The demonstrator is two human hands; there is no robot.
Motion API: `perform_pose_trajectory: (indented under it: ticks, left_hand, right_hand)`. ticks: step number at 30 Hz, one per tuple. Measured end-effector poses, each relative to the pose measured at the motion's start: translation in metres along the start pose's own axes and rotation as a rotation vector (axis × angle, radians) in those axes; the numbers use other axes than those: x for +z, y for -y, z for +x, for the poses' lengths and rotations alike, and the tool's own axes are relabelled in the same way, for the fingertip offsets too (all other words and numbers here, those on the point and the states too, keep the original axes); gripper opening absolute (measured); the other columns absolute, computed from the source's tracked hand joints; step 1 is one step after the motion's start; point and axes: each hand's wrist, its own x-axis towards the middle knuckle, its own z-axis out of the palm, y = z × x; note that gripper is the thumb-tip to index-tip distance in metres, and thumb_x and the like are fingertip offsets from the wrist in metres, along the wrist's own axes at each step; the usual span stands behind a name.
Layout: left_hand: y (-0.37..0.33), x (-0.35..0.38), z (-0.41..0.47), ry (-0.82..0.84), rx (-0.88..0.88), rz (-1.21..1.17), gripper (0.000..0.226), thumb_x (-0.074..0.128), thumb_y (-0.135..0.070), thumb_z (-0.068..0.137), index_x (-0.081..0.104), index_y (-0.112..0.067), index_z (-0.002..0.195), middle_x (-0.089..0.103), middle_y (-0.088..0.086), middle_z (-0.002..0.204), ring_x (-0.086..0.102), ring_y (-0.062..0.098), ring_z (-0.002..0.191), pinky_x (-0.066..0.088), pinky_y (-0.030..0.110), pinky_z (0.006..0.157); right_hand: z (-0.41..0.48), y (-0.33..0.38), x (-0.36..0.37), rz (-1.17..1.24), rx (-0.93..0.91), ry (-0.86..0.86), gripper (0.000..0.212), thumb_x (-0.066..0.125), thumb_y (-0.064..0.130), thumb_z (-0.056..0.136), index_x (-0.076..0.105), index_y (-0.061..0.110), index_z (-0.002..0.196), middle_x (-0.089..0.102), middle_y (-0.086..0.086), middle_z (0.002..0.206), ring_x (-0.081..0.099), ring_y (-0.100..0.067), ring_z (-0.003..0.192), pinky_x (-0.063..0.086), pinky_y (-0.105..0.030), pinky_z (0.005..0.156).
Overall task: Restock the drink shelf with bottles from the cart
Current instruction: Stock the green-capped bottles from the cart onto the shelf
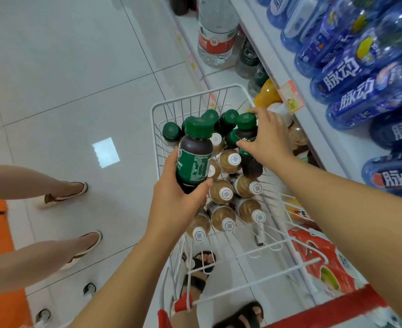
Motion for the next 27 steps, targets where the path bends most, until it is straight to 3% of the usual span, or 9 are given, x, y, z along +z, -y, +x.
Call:
perform_pose_trajectory:
  ticks: [3, 6, 8, 10, 14, 18, 20, 23, 27]
  left_hand:
    - [-0.004, 0.0, -0.01, 0.014, -0.003, 0.017, 0.069, 0.075, -0.023, 0.075, 0.038, -0.04, 0.131, 0.057, -0.026, 0.109, 0.056, -0.013, 0.099, 0.044, 0.002, 0.075]
    - [-0.018, 0.0, -0.022, 0.037, 0.003, 0.023, 0.068, 0.075, -0.027, 0.074, 0.038, -0.039, 0.13, 0.057, -0.027, 0.108, 0.055, -0.015, 0.098, 0.044, 0.001, 0.073]
    - [-0.037, -0.001, -0.031, 0.043, 0.03, 0.019, 0.062, 0.075, -0.027, 0.074, 0.041, -0.037, 0.126, 0.057, -0.028, 0.105, 0.055, -0.015, 0.097, 0.043, 0.0, 0.072]
    - [-0.065, 0.0, -0.044, 0.049, 0.075, 0.005, 0.058, 0.075, -0.024, 0.075, 0.041, -0.042, 0.119, 0.057, -0.03, 0.101, 0.055, -0.016, 0.096, 0.042, -0.001, 0.071]
    - [-0.143, 0.008, -0.076, 0.086, 0.214, -0.055, 0.056, 0.076, -0.018, 0.076, 0.042, -0.049, 0.109, 0.06, -0.027, 0.1, 0.058, -0.014, 0.093, 0.044, 0.004, 0.073]
    - [-0.236, 0.018, -0.116, 0.185, 0.425, -0.107, 0.059, 0.075, -0.012, 0.075, 0.043, -0.048, 0.109, 0.06, -0.026, 0.102, 0.058, -0.012, 0.095, 0.044, 0.005, 0.075]
    - [-0.28, 0.022, -0.141, 0.248, 0.531, -0.132, 0.057, 0.075, -0.013, 0.076, 0.047, -0.038, 0.12, 0.06, -0.023, 0.108, 0.058, -0.009, 0.1, 0.047, 0.008, 0.078]
    - [-0.336, 0.032, -0.182, 0.338, 0.68, -0.181, 0.067, 0.075, -0.015, 0.077, 0.041, -0.027, 0.134, 0.058, -0.018, 0.12, 0.057, -0.005, 0.107, 0.049, 0.013, 0.084]
    - [-0.397, 0.053, -0.236, 0.447, 0.868, -0.254, 0.064, 0.074, -0.01, 0.076, 0.042, -0.032, 0.128, 0.058, -0.022, 0.116, 0.057, -0.008, 0.105, 0.047, 0.01, 0.082]
  right_hand:
    - [-0.024, -0.001, -0.004, 0.067, -0.024, -0.055, 0.065, 0.078, 0.03, 0.071, 0.042, 0.016, 0.123, 0.058, -0.011, 0.117, 0.047, -0.031, 0.113, 0.037, -0.04, 0.097]
    - [-0.045, -0.004, -0.018, 0.232, -0.009, -0.033, 0.065, 0.08, 0.027, 0.07, 0.041, 0.019, 0.121, 0.061, -0.008, 0.111, 0.057, -0.026, 0.098, 0.043, -0.028, 0.075]
    - [-0.062, -0.001, -0.042, 0.373, 0.036, -0.054, 0.064, 0.081, 0.023, 0.068, 0.041, 0.023, 0.119, 0.06, -0.001, 0.11, 0.057, -0.019, 0.094, 0.045, -0.025, 0.079]
    - [-0.083, 0.004, -0.076, 0.503, 0.071, -0.109, 0.066, 0.082, 0.022, 0.065, 0.04, 0.029, 0.116, 0.061, 0.003, 0.109, 0.06, -0.017, 0.098, 0.05, -0.033, 0.086]
    - [-0.129, 0.023, -0.174, 0.655, 0.082, -0.202, 0.063, 0.081, 0.012, 0.066, 0.039, 0.03, 0.109, 0.058, 0.018, 0.101, 0.058, 0.007, 0.093, 0.045, -0.009, 0.078]
    - [-0.181, 0.043, -0.289, 0.716, 0.018, -0.336, 0.062, 0.081, 0.008, 0.066, 0.041, 0.033, 0.106, 0.061, 0.012, 0.105, 0.062, 0.002, 0.093, 0.05, -0.017, 0.079]
    - [-0.215, 0.051, -0.342, 0.74, -0.024, -0.413, 0.063, 0.08, 0.004, 0.066, 0.041, 0.036, 0.103, 0.061, 0.015, 0.101, 0.061, 0.003, 0.095, 0.049, -0.017, 0.079]
    - [-0.272, 0.058, -0.41, 0.719, -0.065, -0.57, 0.063, 0.08, 0.016, 0.064, 0.042, 0.042, 0.106, 0.061, 0.011, 0.107, 0.061, -0.008, 0.102, 0.05, -0.027, 0.084]
    - [-0.344, 0.055, -0.482, 0.672, -0.126, -0.815, 0.064, 0.081, 0.004, 0.067, 0.042, 0.033, 0.11, 0.063, 0.009, 0.105, 0.063, -0.009, 0.097, 0.051, -0.022, 0.078]
